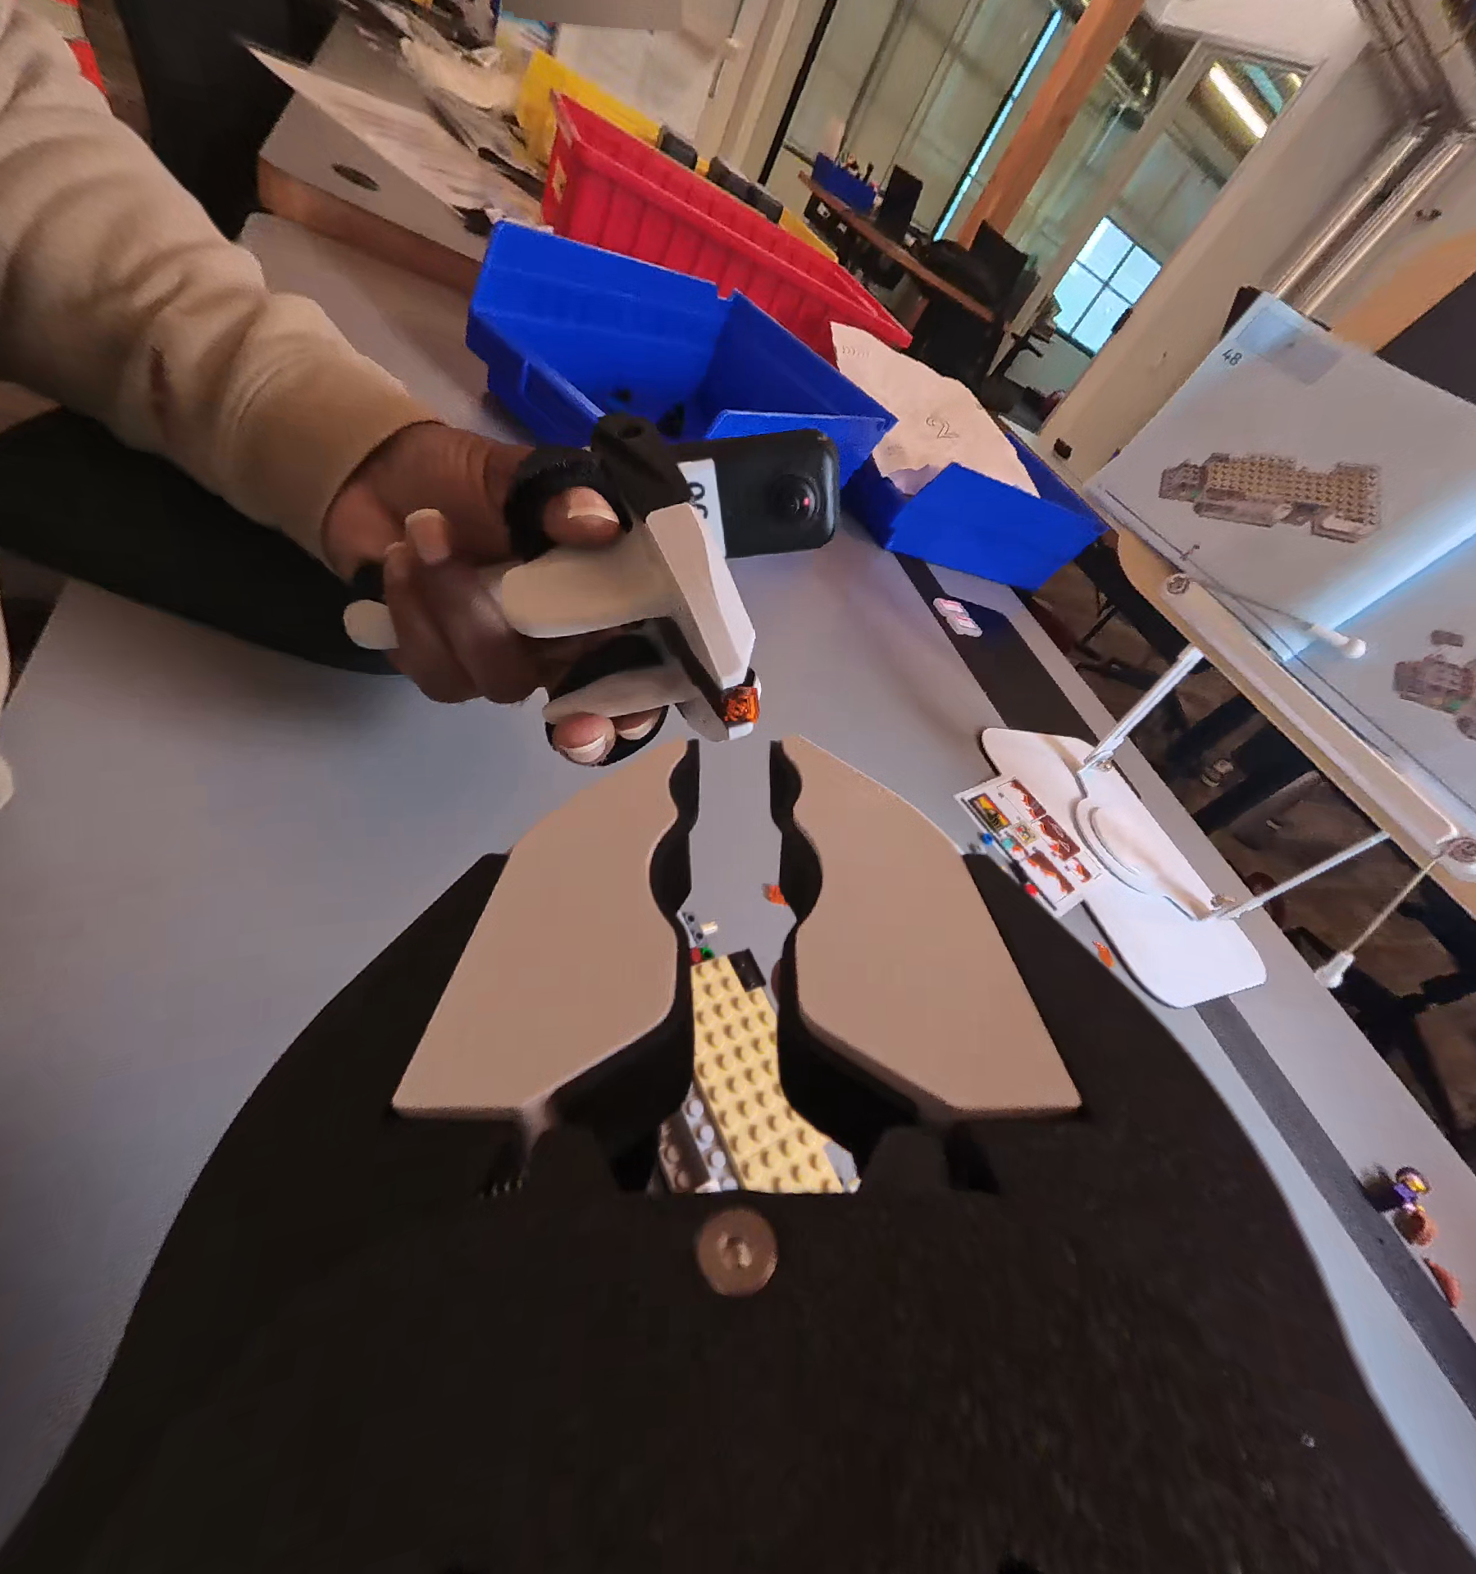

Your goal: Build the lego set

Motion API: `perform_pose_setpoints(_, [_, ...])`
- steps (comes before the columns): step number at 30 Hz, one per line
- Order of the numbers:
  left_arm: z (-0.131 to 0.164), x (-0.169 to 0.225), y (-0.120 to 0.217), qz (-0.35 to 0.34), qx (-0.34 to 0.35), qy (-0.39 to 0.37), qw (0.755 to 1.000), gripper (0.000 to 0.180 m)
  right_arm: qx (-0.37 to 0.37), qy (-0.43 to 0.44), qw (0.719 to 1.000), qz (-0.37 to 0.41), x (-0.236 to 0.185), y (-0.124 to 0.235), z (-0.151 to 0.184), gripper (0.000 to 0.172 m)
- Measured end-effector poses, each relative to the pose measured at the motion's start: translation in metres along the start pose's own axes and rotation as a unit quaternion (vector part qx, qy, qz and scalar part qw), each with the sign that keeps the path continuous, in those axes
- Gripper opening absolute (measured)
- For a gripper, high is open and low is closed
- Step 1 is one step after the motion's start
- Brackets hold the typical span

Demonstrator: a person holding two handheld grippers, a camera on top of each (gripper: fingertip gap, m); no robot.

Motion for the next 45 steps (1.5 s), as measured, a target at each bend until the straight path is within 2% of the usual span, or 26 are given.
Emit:
perform_pose_setpoints(5, [0.003, 0.003, -0.001, 0.009, -0.001, 0.001, 1.000, 0.008, 0.013, 0.004, 1.000, -0.004, -0.002, -0.008, -0.002, 0.015])
perform_pose_setpoints(15, [0.003, -0.003, 0.002, -0.005, -0.006, -0.001, 1.000, 0.008, -0.011, -0.005, 1.000, -0.026, 0.001, -0.018, 0.003, 0.008])
perform_pose_setpoints(18, [-0.002, -0.007, 0.008, -0.073, -0.038, -0.080, 0.993, 0.016, -0.067, -0.009, 0.996, -0.062, 0.003, -0.019, 0.014, 0.008])
perform_pose_setpoints(20, [-0.006, -0.010, 0.015, -0.152, -0.093, -0.164, 0.970, 0.019, -0.152, -0.016, 0.980, -0.126, 0.001, -0.017, 0.030, 0.008])
perform_pose_setpoints(21, [-0.008, -0.014, 0.019, -0.203, -0.131, -0.209, 0.947, 0.020, -0.202, -0.020, 0.966, -0.162, -0.002, -0.014, 0.041, 0.008])
perform_pose_setpoints(25, [-0.002, -0.030, 0.028, -0.338, -0.277, -0.367, 0.821, 0.025, -0.335, -0.015, 0.911, -0.240, -0.011, -0.012, 0.070, 0.008])
perform_pose_setpoints(26, [0.001, -0.033, 0.027, -0.353, -0.298, -0.393, 0.795, 0.025, -0.347, -0.018, 0.903, -0.253, -0.012, -0.015, 0.071, 0.008])
perform_pose_setpoints(27, [0.004, -0.036, 0.026, -0.354, -0.310, -0.405, 0.784, 0.024, -0.356, -0.023, 0.894, -0.270, -0.014, -0.020, 0.070, 0.008])
perform_pose_setpoints(32, [0.013, -0.042, 0.030, -0.353, -0.329, -0.404, 0.777, 0.024, -0.382, -0.004, 0.869, -0.314, -0.022, -0.052, 0.059, 0.009])
perform_pose_setpoints(37, [0.010, -0.035, 0.038, -0.352, -0.315, -0.406, 0.783, 0.022, -0.403, -0.005, 0.852, -0.334, -0.029, -0.079, 0.058, 0.009])
perform_pose_setpoints(41, [0.014, -0.031, 0.039, -0.342, -0.320, -0.413, 0.781, 0.022, -0.403, -0.010, 0.852, -0.334, -0.031, -0.086, 0.055, 0.013])
perform_pose_setpoints(45, [0.019, -0.031, 0.038, -0.332, -0.332, -0.406, 0.784, 0.022, -0.376, -0.024, 0.861, -0.342, -0.023, -0.075, 0.044, 0.019])
Point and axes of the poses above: each gripper's, where its closed fingertips meet, y back along the fingers, z out of its underside, x = y × z across the jaws, the point moved 8 cm from there along y, back along the fingers, and after that the axes turned 1 degree about -z, right-handed, at the moved point
